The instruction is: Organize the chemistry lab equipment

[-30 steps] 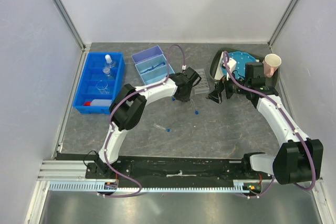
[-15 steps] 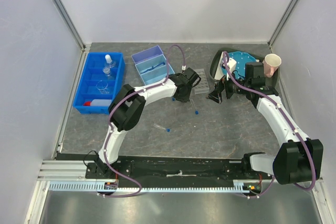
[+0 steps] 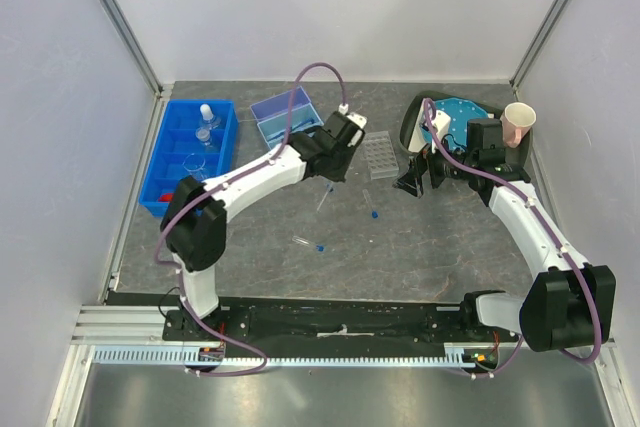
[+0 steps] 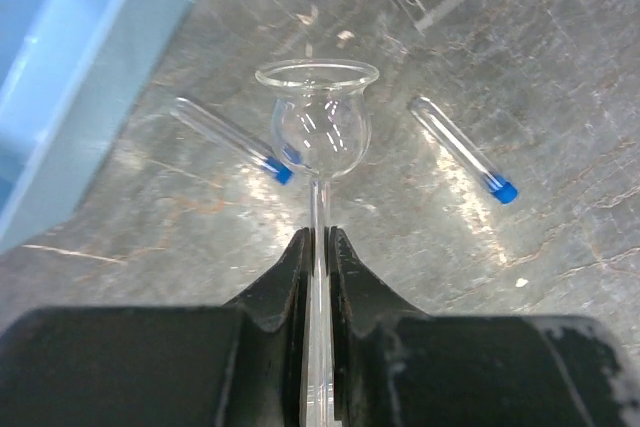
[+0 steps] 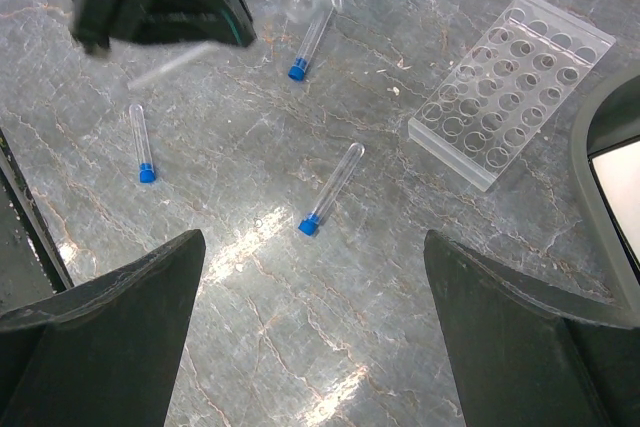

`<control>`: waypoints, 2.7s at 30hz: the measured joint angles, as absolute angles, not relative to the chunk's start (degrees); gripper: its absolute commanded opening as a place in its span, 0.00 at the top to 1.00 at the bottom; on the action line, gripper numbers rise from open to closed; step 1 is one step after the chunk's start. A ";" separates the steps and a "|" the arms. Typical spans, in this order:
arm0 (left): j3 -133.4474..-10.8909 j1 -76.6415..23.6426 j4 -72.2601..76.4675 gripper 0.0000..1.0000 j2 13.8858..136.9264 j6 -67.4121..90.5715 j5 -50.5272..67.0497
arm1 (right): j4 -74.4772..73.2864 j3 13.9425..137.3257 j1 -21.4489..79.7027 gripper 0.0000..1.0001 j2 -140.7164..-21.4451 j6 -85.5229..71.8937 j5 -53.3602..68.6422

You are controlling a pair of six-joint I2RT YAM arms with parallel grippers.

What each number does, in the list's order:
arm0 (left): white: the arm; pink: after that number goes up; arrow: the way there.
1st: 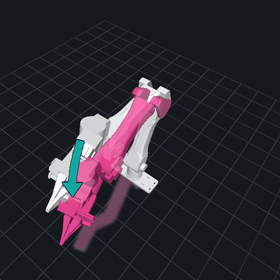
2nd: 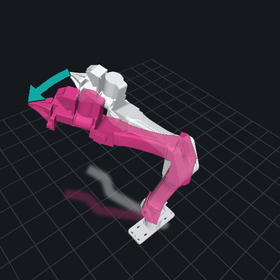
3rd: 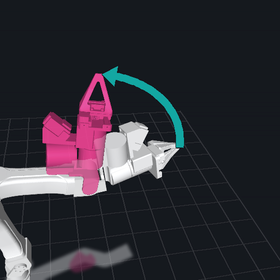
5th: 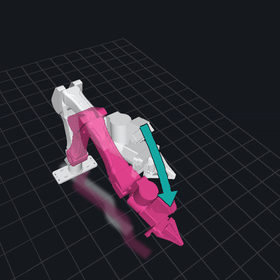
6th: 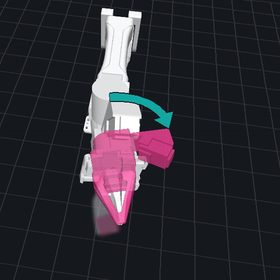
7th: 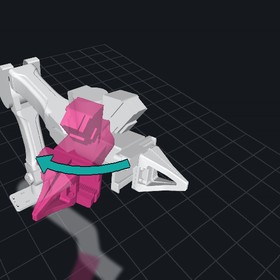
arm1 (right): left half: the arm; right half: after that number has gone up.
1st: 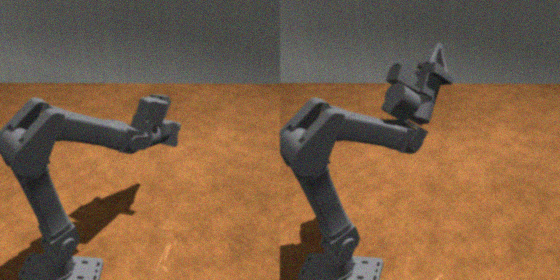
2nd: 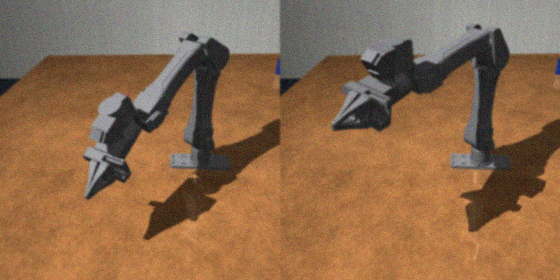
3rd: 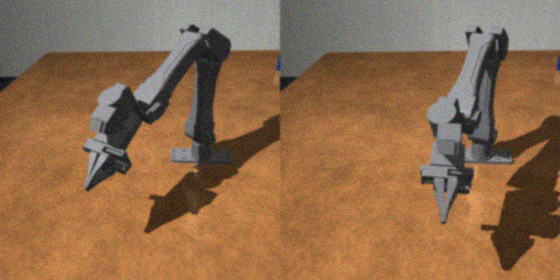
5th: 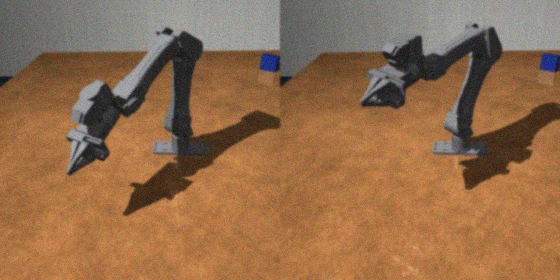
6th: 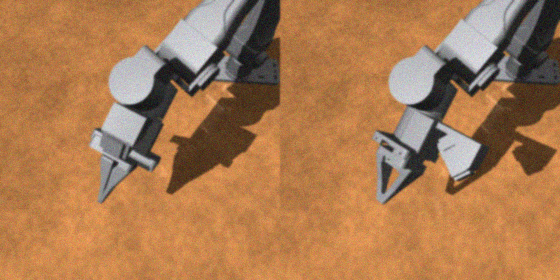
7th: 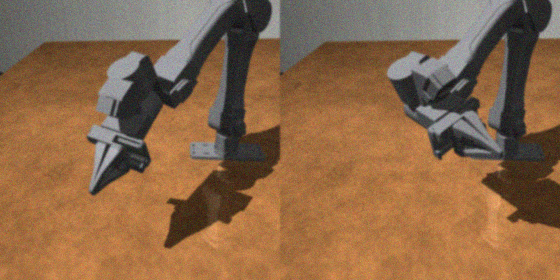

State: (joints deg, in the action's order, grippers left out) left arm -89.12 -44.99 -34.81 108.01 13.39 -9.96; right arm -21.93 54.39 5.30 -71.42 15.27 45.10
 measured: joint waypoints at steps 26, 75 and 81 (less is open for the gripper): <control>-104.40 -26.85 -42.04 0.91 116.81 -20.51 -8.34 | -21.93 54.39 4.10 0.02 -71.42 15.68 44.95; -108.31 -27.07 -42.11 0.46 116.90 -11.51 -4.38 | -21.96 54.39 2.44 0.02 -71.99 16.40 45.01; -88.75 -27.07 -29.74 0.20 95.77 -2.48 -0.84 | -21.96 54.11 2.04 0.02 -72.38 17.41 45.21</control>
State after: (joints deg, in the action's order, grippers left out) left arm -88.75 -27.07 -29.74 95.77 -2.48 -0.84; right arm -21.96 54.11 2.04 -72.38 17.41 45.21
